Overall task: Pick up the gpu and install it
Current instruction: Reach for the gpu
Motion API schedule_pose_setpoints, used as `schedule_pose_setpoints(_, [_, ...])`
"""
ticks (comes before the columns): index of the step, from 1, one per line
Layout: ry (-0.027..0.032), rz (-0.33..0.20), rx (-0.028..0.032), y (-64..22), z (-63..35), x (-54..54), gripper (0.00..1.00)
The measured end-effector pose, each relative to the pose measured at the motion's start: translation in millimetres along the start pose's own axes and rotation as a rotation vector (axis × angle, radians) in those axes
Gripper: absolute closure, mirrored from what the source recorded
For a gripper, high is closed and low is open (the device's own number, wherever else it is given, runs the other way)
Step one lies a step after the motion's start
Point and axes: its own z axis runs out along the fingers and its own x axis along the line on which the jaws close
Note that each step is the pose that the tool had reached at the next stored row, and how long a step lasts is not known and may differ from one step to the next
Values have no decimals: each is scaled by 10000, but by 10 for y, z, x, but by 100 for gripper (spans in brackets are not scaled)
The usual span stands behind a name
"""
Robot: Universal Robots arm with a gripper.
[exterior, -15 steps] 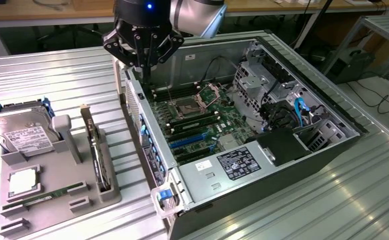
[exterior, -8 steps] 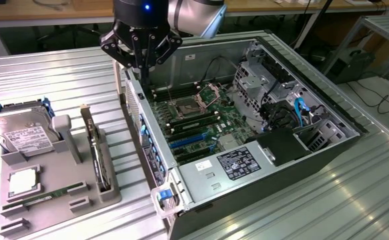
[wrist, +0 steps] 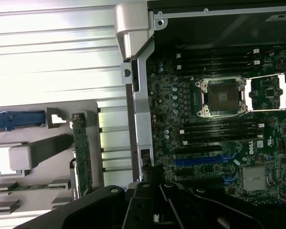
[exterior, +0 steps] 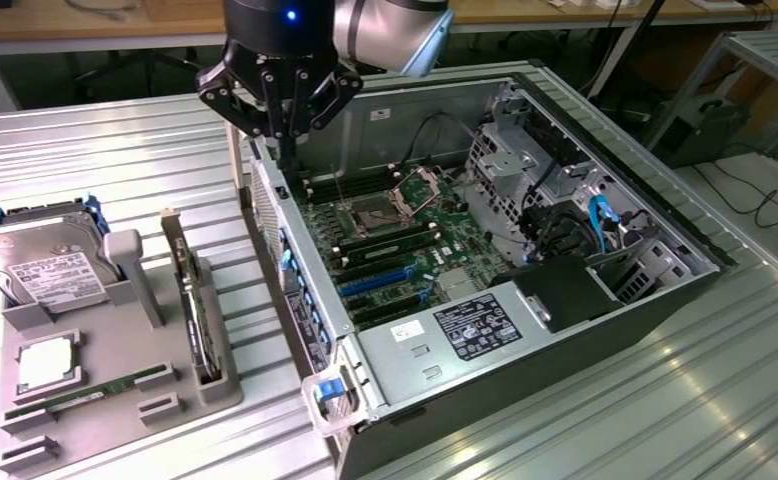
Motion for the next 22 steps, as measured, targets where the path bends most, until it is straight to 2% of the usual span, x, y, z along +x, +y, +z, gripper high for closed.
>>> schedule_pose_setpoints(22, [0, 0, 0, -76, -4, 83, 89])
